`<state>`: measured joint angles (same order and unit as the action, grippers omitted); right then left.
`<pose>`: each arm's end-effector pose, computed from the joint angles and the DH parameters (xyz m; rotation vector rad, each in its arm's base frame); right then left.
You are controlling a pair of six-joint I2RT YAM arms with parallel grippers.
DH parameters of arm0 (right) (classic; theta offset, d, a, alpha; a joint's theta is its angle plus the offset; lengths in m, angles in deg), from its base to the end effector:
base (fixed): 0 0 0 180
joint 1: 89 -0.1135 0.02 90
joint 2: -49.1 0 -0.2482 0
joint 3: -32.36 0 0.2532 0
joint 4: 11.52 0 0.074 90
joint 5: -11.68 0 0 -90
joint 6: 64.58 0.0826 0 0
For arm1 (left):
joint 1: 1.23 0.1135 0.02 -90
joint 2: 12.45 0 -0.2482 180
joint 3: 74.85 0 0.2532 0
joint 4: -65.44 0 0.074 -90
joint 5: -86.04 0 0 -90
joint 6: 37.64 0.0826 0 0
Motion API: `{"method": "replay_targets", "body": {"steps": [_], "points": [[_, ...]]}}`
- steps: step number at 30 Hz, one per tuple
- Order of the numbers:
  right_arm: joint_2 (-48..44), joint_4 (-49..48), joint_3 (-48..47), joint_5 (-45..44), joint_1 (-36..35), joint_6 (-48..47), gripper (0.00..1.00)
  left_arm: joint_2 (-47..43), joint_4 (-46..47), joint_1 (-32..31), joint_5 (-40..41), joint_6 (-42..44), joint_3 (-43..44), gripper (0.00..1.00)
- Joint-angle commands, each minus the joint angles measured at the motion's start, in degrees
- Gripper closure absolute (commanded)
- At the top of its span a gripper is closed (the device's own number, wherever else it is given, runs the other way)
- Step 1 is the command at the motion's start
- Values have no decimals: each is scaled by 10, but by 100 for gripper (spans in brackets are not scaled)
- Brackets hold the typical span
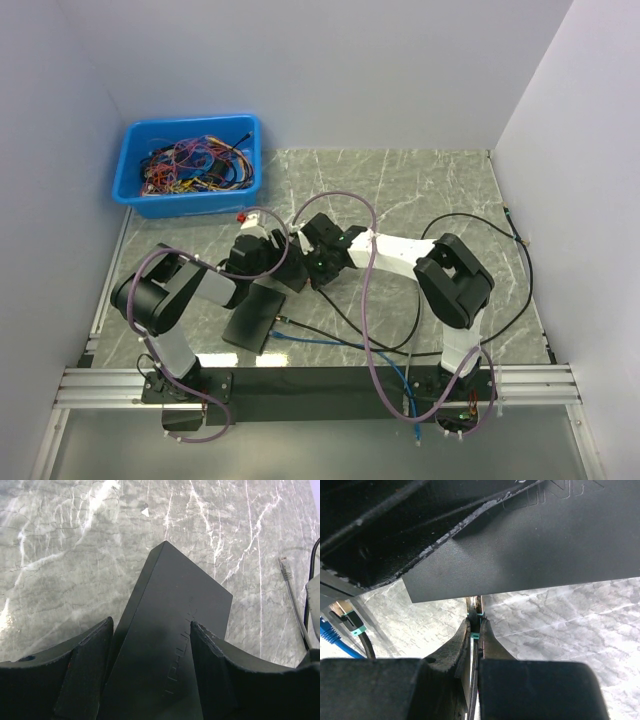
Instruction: Insert the plug into the switch port
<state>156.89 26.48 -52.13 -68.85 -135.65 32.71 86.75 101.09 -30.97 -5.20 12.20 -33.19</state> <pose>0.2668 0.3024 0.1133 -0.9712 2.5441 0.5169 0.2951 -0.1706 0.0865 -0.1708 2.0378 -0.8099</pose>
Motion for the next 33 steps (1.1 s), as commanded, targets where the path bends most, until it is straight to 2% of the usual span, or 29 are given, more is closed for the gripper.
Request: {"method": "replay_targets", "body": {"steps": [1,7,14,18,24,29,33], "points": [[-8,-282,-23,9,12,6,100,19,-105,-61,-118,-64,-37,32],[-8,-311,-38,61,14,-23,100,16,-117,-79,-105,-71,-36,32],[8,-319,-91,92,14,-68,100,21,-132,-92,-98,-69,-25,32],[29,-304,-136,137,14,-95,100,28,-133,-95,-101,-63,-19,32],[37,-339,-139,149,17,-119,100,35,-133,-98,-105,-59,-15,32],[62,-307,-178,147,17,-131,100,40,-140,-98,-103,-60,-9,33],[53,-290,-167,131,17,-136,100,19,-177,-97,-83,-57,-2,32]]}}
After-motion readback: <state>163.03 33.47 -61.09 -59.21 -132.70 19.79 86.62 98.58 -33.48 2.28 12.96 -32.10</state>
